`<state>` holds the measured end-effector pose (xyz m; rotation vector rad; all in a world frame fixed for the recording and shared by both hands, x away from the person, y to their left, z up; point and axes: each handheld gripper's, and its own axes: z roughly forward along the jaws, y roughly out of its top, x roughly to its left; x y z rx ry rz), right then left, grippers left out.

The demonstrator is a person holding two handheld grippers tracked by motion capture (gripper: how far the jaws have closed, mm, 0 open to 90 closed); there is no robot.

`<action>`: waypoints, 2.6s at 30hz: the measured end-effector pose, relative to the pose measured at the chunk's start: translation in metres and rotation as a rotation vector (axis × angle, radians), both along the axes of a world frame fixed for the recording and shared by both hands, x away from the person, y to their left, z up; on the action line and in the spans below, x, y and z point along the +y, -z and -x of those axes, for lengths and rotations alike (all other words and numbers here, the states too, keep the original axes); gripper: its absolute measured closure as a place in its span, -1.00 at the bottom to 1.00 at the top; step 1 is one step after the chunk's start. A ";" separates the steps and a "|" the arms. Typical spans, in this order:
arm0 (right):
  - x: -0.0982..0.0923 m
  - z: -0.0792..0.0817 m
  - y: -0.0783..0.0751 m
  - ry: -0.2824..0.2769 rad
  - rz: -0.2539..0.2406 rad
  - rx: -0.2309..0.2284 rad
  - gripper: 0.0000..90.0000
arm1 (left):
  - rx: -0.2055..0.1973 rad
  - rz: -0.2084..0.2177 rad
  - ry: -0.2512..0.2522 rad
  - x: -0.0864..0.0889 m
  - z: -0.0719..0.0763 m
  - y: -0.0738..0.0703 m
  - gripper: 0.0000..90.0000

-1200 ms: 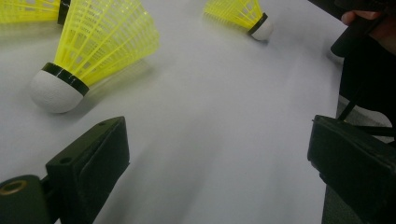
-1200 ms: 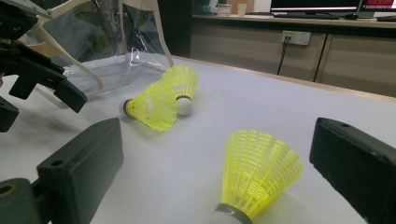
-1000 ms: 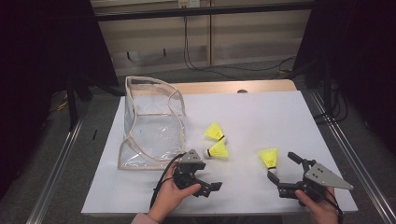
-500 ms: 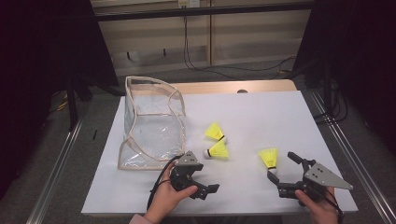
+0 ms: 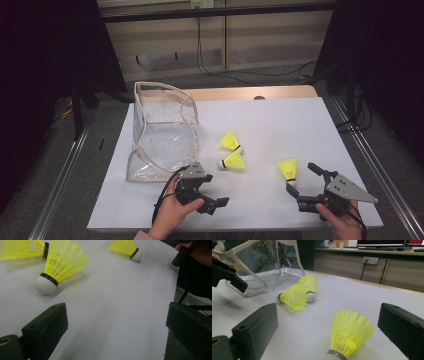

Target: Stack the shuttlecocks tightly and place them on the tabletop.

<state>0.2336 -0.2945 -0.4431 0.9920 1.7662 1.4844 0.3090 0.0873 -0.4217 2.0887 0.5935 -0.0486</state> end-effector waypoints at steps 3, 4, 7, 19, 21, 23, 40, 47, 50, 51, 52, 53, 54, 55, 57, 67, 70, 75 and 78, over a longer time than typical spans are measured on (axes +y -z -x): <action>0.000 0.000 0.000 0.001 0.003 0.001 -0.94 | 0.001 -0.019 0.007 0.005 -0.001 -0.002 -0.92; 0.000 0.000 0.000 -0.001 0.001 -0.001 -0.94 | 0.002 -0.002 0.006 0.006 0.000 -0.001 -0.92; 0.000 0.000 0.000 -0.003 0.003 -0.003 -0.94 | 0.010 0.005 0.010 0.011 0.001 -0.004 -0.91; 0.001 0.000 0.000 -0.002 0.002 -0.001 -0.94 | -0.008 0.014 0.026 0.025 0.003 -0.003 -0.90; 0.000 0.000 0.000 -0.002 0.003 -0.003 -0.94 | 0.001 0.016 0.022 0.028 0.003 -0.003 -0.89; 0.000 -0.001 0.000 -0.003 0.002 -0.001 -0.94 | -0.005 0.019 0.022 0.028 0.003 -0.002 -0.88; 0.000 -0.001 0.000 -0.002 0.003 0.001 -0.94 | 0.002 0.010 0.009 0.039 0.004 -0.001 -0.87; 0.000 -0.001 0.000 -0.002 0.004 0.000 -0.94 | -0.012 0.013 0.002 0.045 0.005 -0.002 -0.87; 0.000 -0.001 0.000 -0.002 0.004 0.003 -0.94 | -0.014 0.015 0.000 0.048 0.005 -0.003 -0.87; 0.000 -0.002 0.000 -0.006 0.002 0.000 -0.94 | -0.014 0.006 -0.004 0.049 0.005 -0.003 -0.87; 0.001 -0.002 0.000 -0.003 0.002 0.000 -0.94 | -0.017 0.014 -0.006 0.050 0.005 -0.003 -0.87; 0.001 -0.002 0.000 -0.005 0.003 0.000 -0.94 | -0.013 0.010 -0.013 0.051 0.005 -0.003 -0.88; 0.001 -0.002 0.000 -0.008 0.002 0.000 -0.94 | -0.018 0.012 -0.011 0.052 0.005 -0.003 -0.87; 0.001 -0.002 0.000 -0.008 0.000 0.004 -0.94 | -0.018 0.012 -0.015 0.053 0.005 -0.003 -0.88; 0.001 -0.002 0.000 -0.009 0.000 0.005 -0.94 | -0.021 0.011 -0.022 0.056 0.004 -0.003 -0.88; 0.002 -0.003 0.000 -0.006 0.003 0.003 -0.94 | -0.027 0.008 -0.053 0.064 0.004 -0.004 -0.90; 0.002 -0.003 0.000 -0.006 0.004 0.003 -0.94 | -0.025 0.008 -0.059 0.066 0.004 -0.004 -0.91; 0.002 -0.003 0.000 -0.010 0.000 0.004 -0.94 | -0.029 0.010 -0.065 0.069 0.004 -0.004 -0.91; 0.002 -0.003 0.000 -0.013 0.000 0.004 -0.94 | -0.036 0.014 -0.075 0.073 0.003 -0.004 -0.91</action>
